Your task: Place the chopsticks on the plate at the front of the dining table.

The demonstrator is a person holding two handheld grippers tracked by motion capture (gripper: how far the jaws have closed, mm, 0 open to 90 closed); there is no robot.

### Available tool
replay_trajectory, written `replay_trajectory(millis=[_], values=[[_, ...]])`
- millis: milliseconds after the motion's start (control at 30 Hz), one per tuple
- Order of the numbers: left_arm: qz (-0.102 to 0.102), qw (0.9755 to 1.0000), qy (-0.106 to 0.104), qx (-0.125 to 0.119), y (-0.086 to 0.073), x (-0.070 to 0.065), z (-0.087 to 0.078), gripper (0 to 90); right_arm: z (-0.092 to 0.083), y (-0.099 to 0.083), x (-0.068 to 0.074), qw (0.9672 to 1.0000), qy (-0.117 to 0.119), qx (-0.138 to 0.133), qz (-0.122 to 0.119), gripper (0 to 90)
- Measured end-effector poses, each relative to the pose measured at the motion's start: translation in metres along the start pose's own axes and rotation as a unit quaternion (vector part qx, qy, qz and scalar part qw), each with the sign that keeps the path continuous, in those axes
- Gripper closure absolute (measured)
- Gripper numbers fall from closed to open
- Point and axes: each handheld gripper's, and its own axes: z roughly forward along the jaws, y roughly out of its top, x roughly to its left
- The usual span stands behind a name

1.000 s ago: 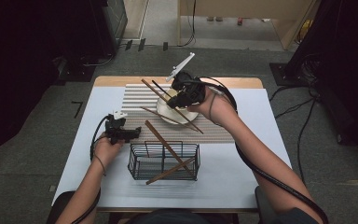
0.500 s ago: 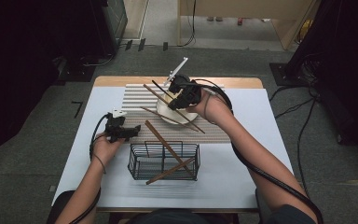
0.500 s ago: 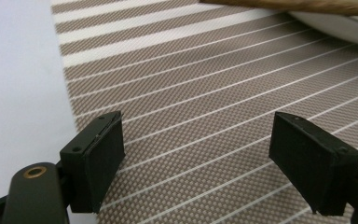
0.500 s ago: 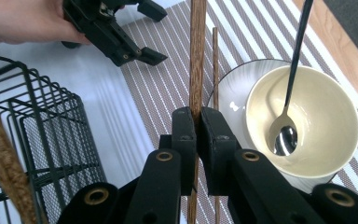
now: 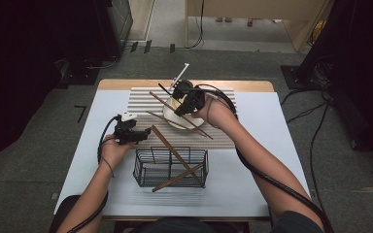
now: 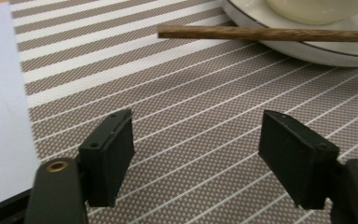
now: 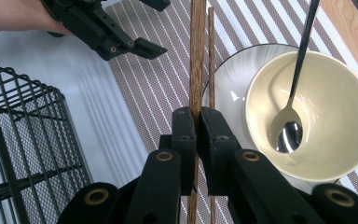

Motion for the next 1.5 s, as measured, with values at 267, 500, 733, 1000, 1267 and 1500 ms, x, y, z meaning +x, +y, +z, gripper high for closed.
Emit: replay_trajectory(millis=[267,500,733,1000,1267,1500], values=[[0.002,0.9999,-0.01,0.0,0.0,-0.002,0.004,34.0,0.012,0.003,-0.002,0.9998,-0.005,0.019,-0.008,85.6],[0.002,0.9995,-0.028,-0.01,0.001,-0.007,0.005,33.5,0.021,0.01,-0.003,0.999,-0.006,0.043,-0.011,85.6],[0.01,0.9994,-0.032,-0.008,0.002,-0.011,0.007,33.5,0.035,0.013,-0.006,0.9975,-0.01,0.069,-0.014,85.6],[0.013,0.9994,-0.029,-0.01,0.002,-0.011,0.008,32.9,0.05,0.018,-0.008,0.9958,-0.011,0.089,-0.018,85.7],[0.012,0.9996,-0.024,-0.007,0.001,-0.01,0.01,32.8,0.06,0.021,-0.008,0.9947,-0.006,0.1,-0.021,85.6],[0.005,0.9997,-0.021,-0.005,0.001,-0.008,0.011,32.5,0.069,0.024,-0.009,0.9941,-0.002,0.106,-0.023,85.6]])
